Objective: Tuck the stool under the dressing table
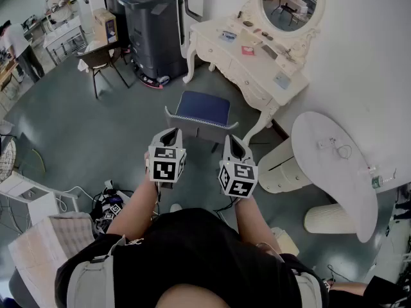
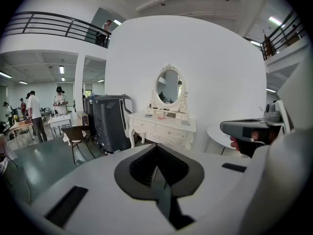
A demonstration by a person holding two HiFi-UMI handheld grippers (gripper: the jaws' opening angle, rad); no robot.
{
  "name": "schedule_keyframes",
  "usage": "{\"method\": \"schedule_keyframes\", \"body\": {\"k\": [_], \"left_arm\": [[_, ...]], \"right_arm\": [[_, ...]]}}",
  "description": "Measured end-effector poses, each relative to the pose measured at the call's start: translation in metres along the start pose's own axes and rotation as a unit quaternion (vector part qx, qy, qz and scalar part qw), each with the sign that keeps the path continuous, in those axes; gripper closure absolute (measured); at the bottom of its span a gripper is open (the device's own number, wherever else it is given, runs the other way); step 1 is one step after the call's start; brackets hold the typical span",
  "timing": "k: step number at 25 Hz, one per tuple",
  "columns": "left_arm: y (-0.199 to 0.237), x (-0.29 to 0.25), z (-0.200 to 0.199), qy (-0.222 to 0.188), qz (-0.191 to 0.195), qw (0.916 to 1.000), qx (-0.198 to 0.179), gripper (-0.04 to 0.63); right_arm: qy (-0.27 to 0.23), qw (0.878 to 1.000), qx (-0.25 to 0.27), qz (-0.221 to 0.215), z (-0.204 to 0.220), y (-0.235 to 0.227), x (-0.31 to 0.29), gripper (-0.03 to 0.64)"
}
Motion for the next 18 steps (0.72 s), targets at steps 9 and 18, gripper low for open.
{"method": "schedule_keyframes", "body": {"k": [9,18], "left_arm": [[-0.010,0.000,-0.009,-0.007,0.008,0.9999,-0.007,0.592],[-0.011,-0.014,-0.012,0.000,0.006,0.9998,-0.016,0.592]], "right_arm": [[-0.012,0.999,-0.039,0.005,-0.004,-0.011,0.001,0.609],[-0.013,0.999,-0.038,0.005,-0.007,-0.016,-0.009,0.609]]}}
Point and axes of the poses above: the fingertips, and each gripper's own axes: x backward along the fingers, y to its left, z out of its underside, the point moved 8 cm from there along x, backward along the fingers, and after that the axes turned 7 degrees about x, right-handed, at the moved point
